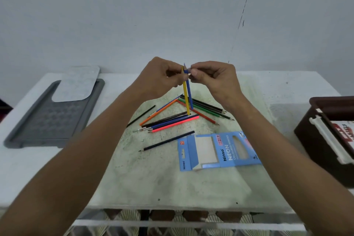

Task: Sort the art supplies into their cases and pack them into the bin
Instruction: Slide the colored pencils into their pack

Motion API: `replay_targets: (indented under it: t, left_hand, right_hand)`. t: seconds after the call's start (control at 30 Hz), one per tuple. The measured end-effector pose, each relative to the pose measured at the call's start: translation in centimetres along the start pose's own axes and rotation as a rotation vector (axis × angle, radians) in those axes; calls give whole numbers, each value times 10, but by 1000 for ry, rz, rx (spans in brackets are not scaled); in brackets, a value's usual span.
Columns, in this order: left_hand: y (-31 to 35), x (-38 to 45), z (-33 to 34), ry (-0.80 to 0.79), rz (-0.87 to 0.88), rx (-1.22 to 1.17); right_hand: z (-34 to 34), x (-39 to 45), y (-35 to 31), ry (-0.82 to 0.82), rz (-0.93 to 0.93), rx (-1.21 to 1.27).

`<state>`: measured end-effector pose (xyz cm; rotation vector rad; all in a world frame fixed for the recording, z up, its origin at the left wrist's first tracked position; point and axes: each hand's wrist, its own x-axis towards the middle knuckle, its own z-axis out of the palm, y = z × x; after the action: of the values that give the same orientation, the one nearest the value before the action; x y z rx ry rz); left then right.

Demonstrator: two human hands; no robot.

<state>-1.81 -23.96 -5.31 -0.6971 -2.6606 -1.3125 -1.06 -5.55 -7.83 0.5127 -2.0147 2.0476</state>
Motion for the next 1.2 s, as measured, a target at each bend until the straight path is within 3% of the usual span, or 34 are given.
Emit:
replay_targets:
  t: [0.13,0.23,0.37,0.57,0.83,1.2]
  left_hand:
    - [-21,-34,-24,193,-149,-130]
    - [-45,-70,-44,326,-274,-177]
    - [-75,-117,-59,471,-453,-306]
    - [-93,-157,-48,547,-592,-496]
    - [-85,-177,-26,554,-573,-753]
    - [-85,-172,-14,528,-545,-797]
  right_hand:
    - [4,-17,29,-135,45,-287]
    - [6,-34,62,-476,158,-599]
    - [20,-48,94,-786,102,-997]
    - [27,-46,97,-828,92,-1102]
    - [32,-42,93,-843,144,-1120]
    - [30,-38,95,-844,204,-993]
